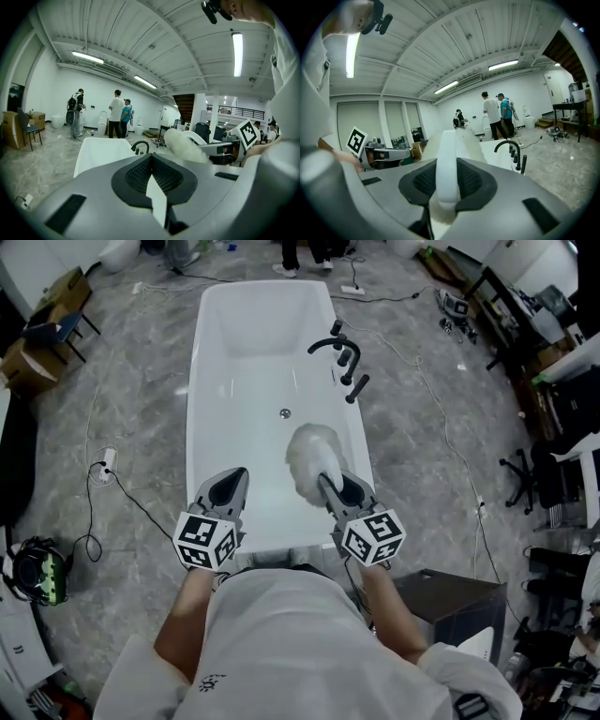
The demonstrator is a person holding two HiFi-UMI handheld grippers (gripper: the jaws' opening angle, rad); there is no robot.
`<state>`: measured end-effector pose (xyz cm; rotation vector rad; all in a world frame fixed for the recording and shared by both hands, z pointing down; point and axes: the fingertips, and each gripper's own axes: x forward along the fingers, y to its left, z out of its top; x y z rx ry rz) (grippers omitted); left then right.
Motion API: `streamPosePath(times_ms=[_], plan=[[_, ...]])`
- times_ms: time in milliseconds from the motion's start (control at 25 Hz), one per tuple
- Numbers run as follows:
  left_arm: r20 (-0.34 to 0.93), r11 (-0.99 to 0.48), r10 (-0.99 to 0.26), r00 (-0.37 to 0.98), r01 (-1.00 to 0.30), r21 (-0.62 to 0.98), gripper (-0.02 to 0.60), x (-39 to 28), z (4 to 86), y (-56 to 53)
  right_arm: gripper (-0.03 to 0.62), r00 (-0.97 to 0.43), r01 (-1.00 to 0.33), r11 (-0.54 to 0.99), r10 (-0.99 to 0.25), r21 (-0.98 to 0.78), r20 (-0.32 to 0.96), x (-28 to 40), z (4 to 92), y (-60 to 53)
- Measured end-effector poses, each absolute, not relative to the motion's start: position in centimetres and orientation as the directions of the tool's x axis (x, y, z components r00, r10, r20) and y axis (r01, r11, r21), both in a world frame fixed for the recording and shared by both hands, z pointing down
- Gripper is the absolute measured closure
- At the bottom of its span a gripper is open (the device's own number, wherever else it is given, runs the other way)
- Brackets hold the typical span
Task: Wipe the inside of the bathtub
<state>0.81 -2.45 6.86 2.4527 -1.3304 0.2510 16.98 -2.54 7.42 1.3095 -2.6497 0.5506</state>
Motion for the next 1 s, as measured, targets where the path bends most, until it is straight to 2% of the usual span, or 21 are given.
streamPosePath(times_ms=[320,1000], plan=[[0.265,-0.524,-0.795,0.545,-0.838,0.152,0.575,-0.4,4.0,-1.0,0.499,-0.588,-0.806,0.544,-0.784,-0.234,0.202,18.8,3.6,-2.1],[0.259,-0.49,-0.814,0.52,-0.854,0.175,0.575,-1.0,3.5,0.7,0.499,-0.59,-0.805,0.552,-0.783,-0.217,0.199,19.5,3.3,-1.5]])
